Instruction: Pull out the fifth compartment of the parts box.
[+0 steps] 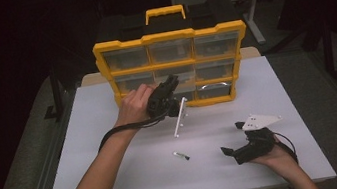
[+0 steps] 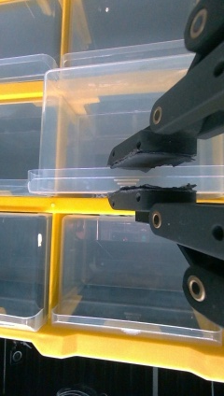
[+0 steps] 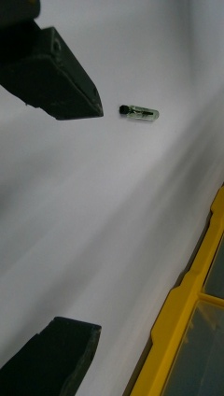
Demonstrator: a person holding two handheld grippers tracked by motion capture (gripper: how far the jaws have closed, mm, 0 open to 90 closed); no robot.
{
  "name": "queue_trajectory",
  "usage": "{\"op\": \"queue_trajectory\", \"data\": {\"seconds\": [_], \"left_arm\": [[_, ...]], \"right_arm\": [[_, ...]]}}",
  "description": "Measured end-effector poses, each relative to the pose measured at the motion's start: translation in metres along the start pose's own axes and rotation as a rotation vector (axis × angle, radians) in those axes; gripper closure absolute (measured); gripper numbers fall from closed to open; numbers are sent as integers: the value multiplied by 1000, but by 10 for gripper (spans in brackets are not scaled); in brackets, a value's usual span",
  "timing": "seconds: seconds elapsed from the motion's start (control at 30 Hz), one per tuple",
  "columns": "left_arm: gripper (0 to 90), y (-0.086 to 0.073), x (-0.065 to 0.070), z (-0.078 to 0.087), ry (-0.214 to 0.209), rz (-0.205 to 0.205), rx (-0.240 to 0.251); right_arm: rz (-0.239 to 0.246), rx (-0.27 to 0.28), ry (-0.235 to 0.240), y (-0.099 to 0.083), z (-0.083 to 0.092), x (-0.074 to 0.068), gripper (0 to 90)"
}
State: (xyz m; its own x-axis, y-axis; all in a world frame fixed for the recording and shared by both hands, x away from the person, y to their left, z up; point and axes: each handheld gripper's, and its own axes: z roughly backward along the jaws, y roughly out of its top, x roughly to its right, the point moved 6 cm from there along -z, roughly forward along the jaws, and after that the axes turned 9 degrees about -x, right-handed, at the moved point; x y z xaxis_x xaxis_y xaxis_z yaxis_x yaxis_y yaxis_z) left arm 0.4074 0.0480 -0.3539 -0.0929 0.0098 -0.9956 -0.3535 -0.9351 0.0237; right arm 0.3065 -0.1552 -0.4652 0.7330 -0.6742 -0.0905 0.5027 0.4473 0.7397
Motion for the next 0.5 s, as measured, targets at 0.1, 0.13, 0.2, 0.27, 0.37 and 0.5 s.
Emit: {"op": "queue_trajectory", "data": {"seconds": [0.1, 0.13, 0.2, 0.27, 0.37, 0.5], "left_arm": [[795, 1, 1, 2, -2, -2, 4], [794, 1, 1, 3, -1, 0, 5], [795, 1, 2, 5, 1, -1, 7], [794, 1, 2, 6, 2, 1, 8], [794, 1, 2, 9, -2, -1, 15], [794, 2, 3, 12, 3, -4, 19]], "right_arm": [[0, 1, -1, 0, 0, 0, 0], [2, 2, -2, 0, 0, 0, 0], [1, 1, -1, 0, 0, 0, 0], [1, 1, -2, 0, 0, 0, 0], [2, 1, -1, 0, 0, 0, 0], [1, 0, -1, 0, 0, 0, 0]]}}
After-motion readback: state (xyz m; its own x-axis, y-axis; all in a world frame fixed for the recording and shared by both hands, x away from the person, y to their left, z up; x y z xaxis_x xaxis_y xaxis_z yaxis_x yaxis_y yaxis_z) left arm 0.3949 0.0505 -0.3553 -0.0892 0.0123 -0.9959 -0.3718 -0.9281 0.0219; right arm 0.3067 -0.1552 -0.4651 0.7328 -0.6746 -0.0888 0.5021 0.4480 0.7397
